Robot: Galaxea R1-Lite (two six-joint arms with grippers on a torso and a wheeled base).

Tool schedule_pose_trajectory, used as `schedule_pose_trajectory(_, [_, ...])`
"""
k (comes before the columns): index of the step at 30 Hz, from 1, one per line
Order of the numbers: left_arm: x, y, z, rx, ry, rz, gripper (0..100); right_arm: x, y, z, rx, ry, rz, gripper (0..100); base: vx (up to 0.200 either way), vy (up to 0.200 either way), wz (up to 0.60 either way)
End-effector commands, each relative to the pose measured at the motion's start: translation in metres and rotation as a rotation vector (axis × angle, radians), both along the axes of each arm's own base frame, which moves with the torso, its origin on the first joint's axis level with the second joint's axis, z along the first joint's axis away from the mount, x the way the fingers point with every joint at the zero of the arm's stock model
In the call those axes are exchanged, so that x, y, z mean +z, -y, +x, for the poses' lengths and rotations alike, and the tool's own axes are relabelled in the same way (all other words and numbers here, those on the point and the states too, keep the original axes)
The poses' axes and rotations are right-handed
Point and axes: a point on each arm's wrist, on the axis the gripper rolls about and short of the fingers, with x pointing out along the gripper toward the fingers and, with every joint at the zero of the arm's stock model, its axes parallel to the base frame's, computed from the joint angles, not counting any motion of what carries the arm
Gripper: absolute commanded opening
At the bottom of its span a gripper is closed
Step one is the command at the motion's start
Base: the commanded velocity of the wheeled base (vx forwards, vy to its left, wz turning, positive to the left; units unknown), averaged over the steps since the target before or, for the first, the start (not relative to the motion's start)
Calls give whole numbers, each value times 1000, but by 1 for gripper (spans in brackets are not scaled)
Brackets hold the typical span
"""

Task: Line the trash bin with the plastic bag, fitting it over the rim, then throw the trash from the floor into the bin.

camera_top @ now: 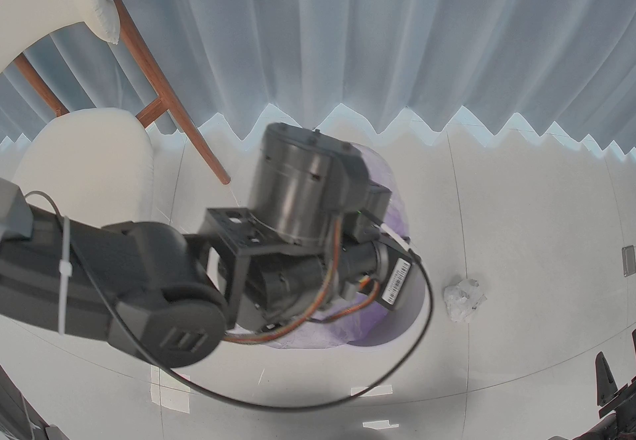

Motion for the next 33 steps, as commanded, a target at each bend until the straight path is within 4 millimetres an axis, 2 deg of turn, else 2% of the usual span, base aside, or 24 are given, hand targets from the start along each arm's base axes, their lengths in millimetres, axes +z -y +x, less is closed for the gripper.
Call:
schedule_pose_trajectory(1, [-30,40,-35,8,-150,-29,0,-5,0,0,4,-2,-22,100,0,0,0])
schedule_pose_trajectory(4, [-37,42,-43,35,-192,-39,0,-5,0,0,7,-2,-24,100,0,0,0])
schedule_pose_trajectory(7, [-49,34,-49,41,-189,18,0,-5,0,0,7,-2,-24,100,0,0,0])
schedule_pose_trajectory(10, [-42,13,-49,7,-77,72,0,-5,0,0,10,-2,-24,100,0,0,0])
schedule_pose_trajectory(11, [-42,13,-49,7,-77,72,0,-5,0,0,10,-2,-24,100,0,0,0])
schedule_pose_trajectory(12, [-46,2,-42,-3,-16,137,0,-5,-1,0,33,-1,-27,100,0,0,0])
schedule_pose_trajectory(14, [-51,-3,-40,-13,15,182,0,-5,-1,0,53,4,-31,100,0,0,0])
schedule_pose_trajectory(15, [-56,-8,-39,-30,52,221,0,18,-2,-4,108,80,-20,100,0,0,0])
schedule_pose_trajectory(16, [-59,-10,-41,-41,68,239,0,52,-1,-1,170,129,-8,100,0,0,0])
schedule_pose_trajectory(17, [-61,-11,-42,-49,76,249,0,70,-1,10,220,109,10,100,0,0,0])
schedule_pose_trajectory(19, [-68,-15,-45,-58,78,271,0,86,-4,31,336,31,86,100,0,0,0])
schedule_pose_trajectory(20, [-68,-15,-45,-59,79,272,0,87,-5,32,342,25,95,100,0,0,0])
schedule_pose_trajectory(21, [-72,-22,-51,-67,78,284,0,95,-10,47,389,-91,238,100,0,0,0])
schedule_pose_trajectory(23, [-69,-28,-55,-72,97,280,0,108,-20,73,402,-237,366,100,0,0,0])
schedule_pose_trajectory(25, [-69,-28,-55,-74,101,282,0,111,-22,77,406,-251,379,100,0,0,0])
schedule_pose_trajectory(26, [-67,-32,-58,-85,120,292,0,126,-36,109,429,-373,453,100,0,0,0])
schedule_pose_trajectory(29, [-65,-33,-59,-113,132,295,0,121,-50,144,449,-499,413,100,0,0,0])
schedule_pose_trajectory(31, [-66,-33,-59,-139,135,295,0,121,-56,157,462,-523,376,100,0,0,0])
schedule_pose_trajectory(33, [-66,-33,-58,-172,152,308,0,117,-71,177,515,-574,315,100,0,0,0])
